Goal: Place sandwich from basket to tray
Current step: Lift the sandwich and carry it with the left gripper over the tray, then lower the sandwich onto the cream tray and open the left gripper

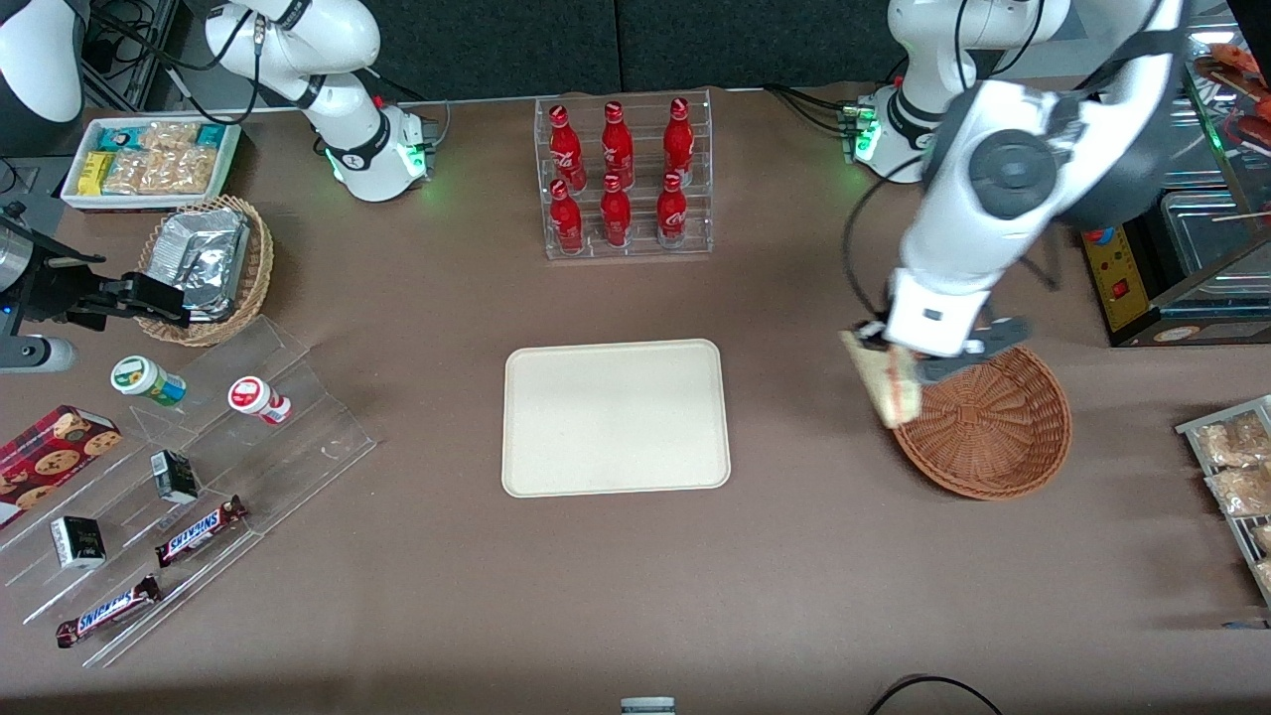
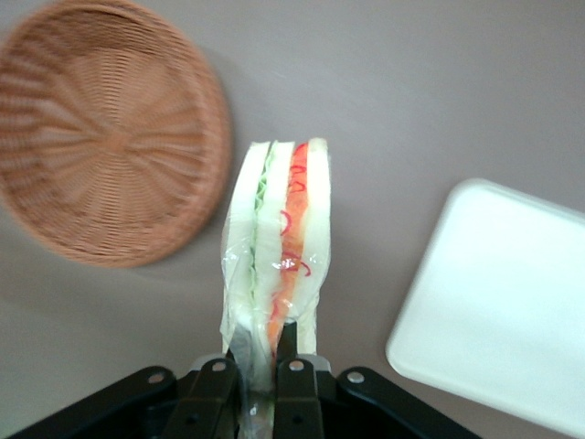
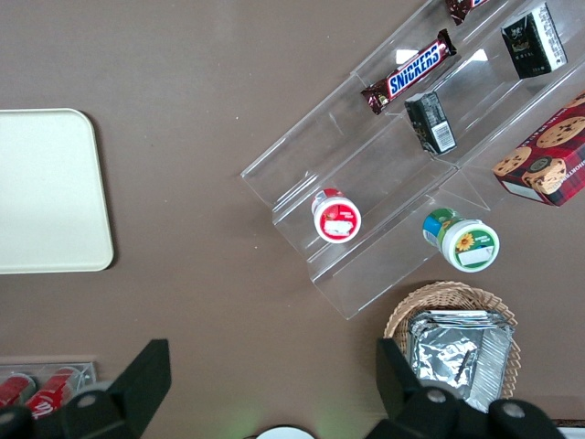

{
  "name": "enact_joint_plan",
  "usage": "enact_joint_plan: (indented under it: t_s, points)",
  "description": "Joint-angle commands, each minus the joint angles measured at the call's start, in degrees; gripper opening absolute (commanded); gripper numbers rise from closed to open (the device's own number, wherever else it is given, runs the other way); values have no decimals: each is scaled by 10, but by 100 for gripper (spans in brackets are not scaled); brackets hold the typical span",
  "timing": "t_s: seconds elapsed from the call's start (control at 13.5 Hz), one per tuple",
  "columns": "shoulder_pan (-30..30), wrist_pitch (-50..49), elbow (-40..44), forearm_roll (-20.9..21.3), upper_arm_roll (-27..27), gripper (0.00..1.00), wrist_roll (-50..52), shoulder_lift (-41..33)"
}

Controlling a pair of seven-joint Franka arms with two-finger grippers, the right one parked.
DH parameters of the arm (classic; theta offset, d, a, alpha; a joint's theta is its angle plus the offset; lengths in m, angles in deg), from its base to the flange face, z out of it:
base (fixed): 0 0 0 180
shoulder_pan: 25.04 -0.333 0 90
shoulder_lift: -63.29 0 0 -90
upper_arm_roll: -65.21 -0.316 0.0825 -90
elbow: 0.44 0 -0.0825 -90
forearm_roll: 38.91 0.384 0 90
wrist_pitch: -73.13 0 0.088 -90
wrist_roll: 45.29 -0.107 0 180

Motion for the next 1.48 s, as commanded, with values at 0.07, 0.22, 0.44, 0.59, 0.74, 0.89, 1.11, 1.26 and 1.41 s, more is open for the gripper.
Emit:
enact_joint_plan:
  t_s: [0.07, 0.22, 0.44, 0.59, 0.74, 0.89, 1.11, 1.26, 1.41]
  points:
    - [73, -7, 120, 7, 18, 0, -4, 144]
    - [128, -7, 169, 32, 15, 0, 3, 194]
    - [172, 38, 186, 84, 15, 0, 68, 241]
    - [192, 70, 189, 97, 14, 0, 84, 270]
    - [199, 83, 188, 116, 15, 0, 102, 284]
    - [202, 84, 188, 126, 15, 0, 107, 295]
    - [220, 134, 186, 139, 13, 0, 106, 312]
    - [233, 140, 181, 147, 13, 0, 126, 320]
    - [234, 140, 177, 160, 13, 0, 134, 325]
